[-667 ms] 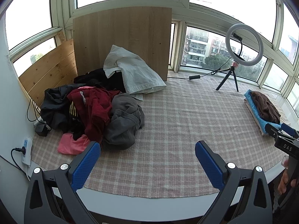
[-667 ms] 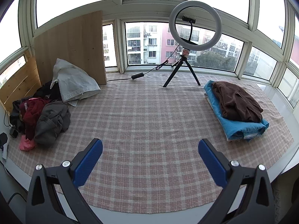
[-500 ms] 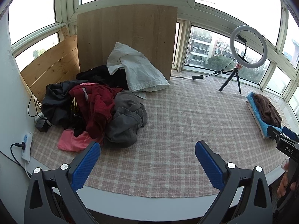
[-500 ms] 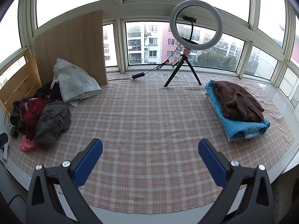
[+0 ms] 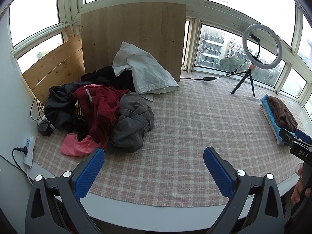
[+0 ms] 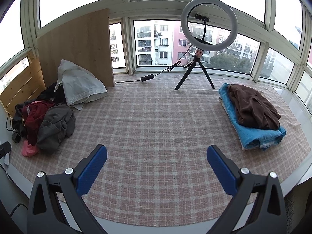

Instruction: Fold clothes

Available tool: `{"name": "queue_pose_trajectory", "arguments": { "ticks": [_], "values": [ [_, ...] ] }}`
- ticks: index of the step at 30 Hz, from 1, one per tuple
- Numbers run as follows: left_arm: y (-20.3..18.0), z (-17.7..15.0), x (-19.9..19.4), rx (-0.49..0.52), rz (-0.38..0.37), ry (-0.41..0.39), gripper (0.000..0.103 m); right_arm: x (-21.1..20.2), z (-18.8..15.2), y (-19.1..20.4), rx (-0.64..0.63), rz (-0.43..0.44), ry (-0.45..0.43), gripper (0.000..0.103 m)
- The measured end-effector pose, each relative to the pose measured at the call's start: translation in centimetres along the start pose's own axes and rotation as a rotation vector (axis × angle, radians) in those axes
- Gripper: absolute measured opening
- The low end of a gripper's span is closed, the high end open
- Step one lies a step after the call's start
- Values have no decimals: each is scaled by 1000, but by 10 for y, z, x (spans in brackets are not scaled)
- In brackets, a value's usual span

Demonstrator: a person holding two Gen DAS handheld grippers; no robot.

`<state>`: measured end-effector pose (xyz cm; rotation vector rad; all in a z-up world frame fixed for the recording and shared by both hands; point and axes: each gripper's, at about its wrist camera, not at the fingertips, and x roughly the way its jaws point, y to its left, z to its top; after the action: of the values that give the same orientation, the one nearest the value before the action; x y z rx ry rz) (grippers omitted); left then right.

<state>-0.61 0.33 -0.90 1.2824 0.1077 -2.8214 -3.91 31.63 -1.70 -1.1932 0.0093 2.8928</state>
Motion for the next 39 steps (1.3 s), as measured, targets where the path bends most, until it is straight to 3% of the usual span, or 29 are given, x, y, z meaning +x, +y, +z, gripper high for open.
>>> {"name": "queue_pose_trajectory", "arguments": {
  "ticks": [24,39],
  "values": [
    [-11,6,-4,7,65,-14,102,10,-2,3,-30,31,7,103],
    [19,18,-19,-58,159,-42,102,11,23,38,-143,96,-23,103]
  ]
}}
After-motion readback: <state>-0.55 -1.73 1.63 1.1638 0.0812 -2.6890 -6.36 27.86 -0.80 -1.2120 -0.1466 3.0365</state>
